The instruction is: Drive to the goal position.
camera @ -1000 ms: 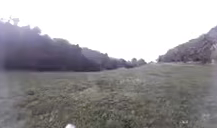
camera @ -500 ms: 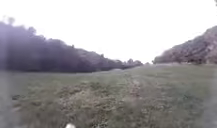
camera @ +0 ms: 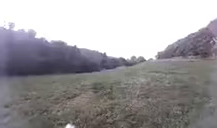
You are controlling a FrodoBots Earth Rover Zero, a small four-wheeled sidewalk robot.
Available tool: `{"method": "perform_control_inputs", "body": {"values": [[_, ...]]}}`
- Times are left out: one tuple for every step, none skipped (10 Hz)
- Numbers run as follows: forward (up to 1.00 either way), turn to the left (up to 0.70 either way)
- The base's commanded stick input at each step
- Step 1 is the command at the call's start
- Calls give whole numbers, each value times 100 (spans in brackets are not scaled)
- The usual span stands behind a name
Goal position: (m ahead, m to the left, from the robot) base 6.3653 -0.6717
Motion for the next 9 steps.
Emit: {"method": "perform_control_inputs", "body": {"values": [[70, 0], [70, 0], [70, 0], [70, 0], [70, 0], [70, 0], [70, 0], [70, 0], [70, 0]]}}
